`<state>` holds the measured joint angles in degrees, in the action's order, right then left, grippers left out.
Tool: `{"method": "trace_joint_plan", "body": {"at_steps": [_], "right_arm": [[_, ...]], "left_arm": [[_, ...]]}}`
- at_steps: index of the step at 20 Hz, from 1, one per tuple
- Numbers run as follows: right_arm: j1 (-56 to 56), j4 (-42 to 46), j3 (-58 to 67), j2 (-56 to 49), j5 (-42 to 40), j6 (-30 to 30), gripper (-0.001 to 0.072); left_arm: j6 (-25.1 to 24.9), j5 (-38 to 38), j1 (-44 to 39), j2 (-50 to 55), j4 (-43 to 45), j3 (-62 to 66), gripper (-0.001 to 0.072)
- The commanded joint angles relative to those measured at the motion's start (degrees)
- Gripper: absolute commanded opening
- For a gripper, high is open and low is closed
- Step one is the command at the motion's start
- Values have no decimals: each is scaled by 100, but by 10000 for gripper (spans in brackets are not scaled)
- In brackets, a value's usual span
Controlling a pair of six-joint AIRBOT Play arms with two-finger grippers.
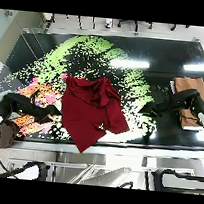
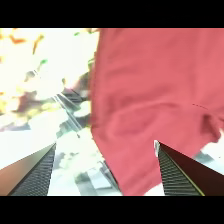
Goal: Fold the shirts.
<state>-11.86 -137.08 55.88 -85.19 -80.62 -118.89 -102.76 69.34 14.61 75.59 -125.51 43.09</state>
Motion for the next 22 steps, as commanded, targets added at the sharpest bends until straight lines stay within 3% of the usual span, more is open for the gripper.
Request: {"method": "trace_joint_plan", "body": {"at_steps": [1, 4, 5, 7, 8, 9, 21, 22], "right_arm": [[24, -9, -308, 31, 81, -136, 432], [94, -9, -315, 28, 116, -136, 432], [138, -7, -317, 28, 155, -138, 432], [227, -7, -321, 26, 162, -140, 433], [282, 4, -323, 22, 164, -138, 433], [326, 37, -323, 7, 166, -138, 434], [1652, 179, -352, -1220, 564, -109, 433], [1722, 160, -352, -1241, 564, -92, 406]], "left_arm": [[-243, -752, -201, 227, -385, -505, 689], [-240, -855, -688, 782, -531, 28, 688], [-240, -846, -890, 951, -551, 247, 603], [-243, -750, -1298, 1268, -509, 680, 265], [-247, -651, -1451, 1377, -411, 874, 45], [-245, -575, -1558, 1445, -302, 1047, 14], [-72, 83, -1281, 1458, -201, 1563, 14], [-72, 105, -1287, 1458, -203, 1563, 14]]}}
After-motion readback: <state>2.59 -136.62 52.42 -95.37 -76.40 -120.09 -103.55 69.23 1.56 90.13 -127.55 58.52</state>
